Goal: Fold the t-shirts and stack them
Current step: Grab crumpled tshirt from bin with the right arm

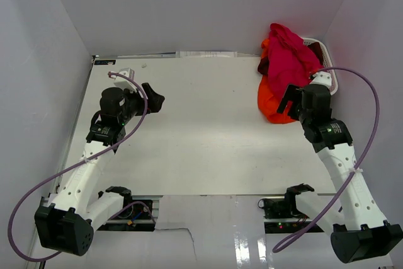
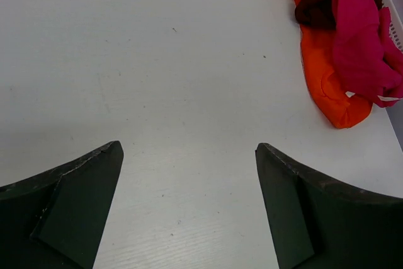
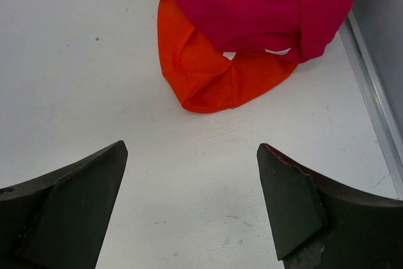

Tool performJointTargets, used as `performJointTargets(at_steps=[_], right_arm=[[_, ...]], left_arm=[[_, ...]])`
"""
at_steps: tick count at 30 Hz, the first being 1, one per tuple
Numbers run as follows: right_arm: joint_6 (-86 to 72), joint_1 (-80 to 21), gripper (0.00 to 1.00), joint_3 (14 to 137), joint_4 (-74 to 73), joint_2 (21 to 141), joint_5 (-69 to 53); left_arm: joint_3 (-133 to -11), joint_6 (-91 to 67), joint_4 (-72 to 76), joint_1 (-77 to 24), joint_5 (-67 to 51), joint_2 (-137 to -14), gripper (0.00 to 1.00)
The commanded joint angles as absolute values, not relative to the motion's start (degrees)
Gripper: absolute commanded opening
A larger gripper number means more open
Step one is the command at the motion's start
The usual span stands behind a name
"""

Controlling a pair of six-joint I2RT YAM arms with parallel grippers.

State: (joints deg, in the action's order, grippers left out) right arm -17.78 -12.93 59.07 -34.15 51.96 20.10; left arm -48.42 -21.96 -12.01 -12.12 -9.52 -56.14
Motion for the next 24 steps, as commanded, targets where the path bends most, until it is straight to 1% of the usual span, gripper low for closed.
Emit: performJointTargets(at_steps=[1, 6, 9, 12, 14, 16, 19, 20, 21, 22, 24], right_arm=[[-20.6, -13.1, 0.9, 60.9, -37.4, 52.3, 22.8], [-18.9, -12.9, 0.9, 59.8, -35.4, 57.0, 20.2], [-18.4, -12.0, 0.9, 62.0, -35.1, 64.1, 20.7], [-18.9, -10.6, 0.93, 63.2, -32.6, 68.7, 21.4], [-19.1, -10.0, 0.99, 63.9, -30.2, 70.9, 21.8], [-18.5, -9.7, 1.0, 64.2, -28.2, 72.9, 22.6], [-15.2, -9.5, 1.0, 66.2, -24.4, 77.0, 23.1], [-14.2, -9.5, 0.94, 68.2, -23.7, 78.3, 22.6], [-12.0, -9.5, 0.93, 69.0, -23.0, 80.5, 22.2], [-10.8, -9.5, 0.93, 69.8, -22.2, 81.5, 20.9], [-8.8, -9.5, 0.97, 73.4, -21.7, 85.3, 20.7]], left_arm=[[-48.7, -22.1, -12.0, -12.1, -10.0, -54.6, 0.98], [-49.0, -22.2, -12.3, -12.1, -10.1, -54.0, 0.98], [-49.4, -22.4, -13.1, -12.1, -9.4, -54.1, 0.98], [-50.1, -22.5, -14.0, -12.1, -9.0, -54.5, 0.98], [-49.9, -22.7, -14.0, -12.1, -8.9, -54.3, 0.98], [-49.8, -23.1, -13.8, -12.0, -8.7, -54.2, 0.98], [-49.7, -23.6, -13.4, -11.5, -10.3, -54.3, 0.98], [-49.6, -23.7, -13.4, -11.4, -10.8, -54.3, 0.98], [-49.5, -23.9, -13.2, -11.3, -11.3, -54.3, 0.98], [-49.5, -23.9, -13.0, -11.3, -12.0, -54.3, 0.98], [-49.5, -23.9, -12.9, -11.0, -12.3, -54.3, 0.98]])
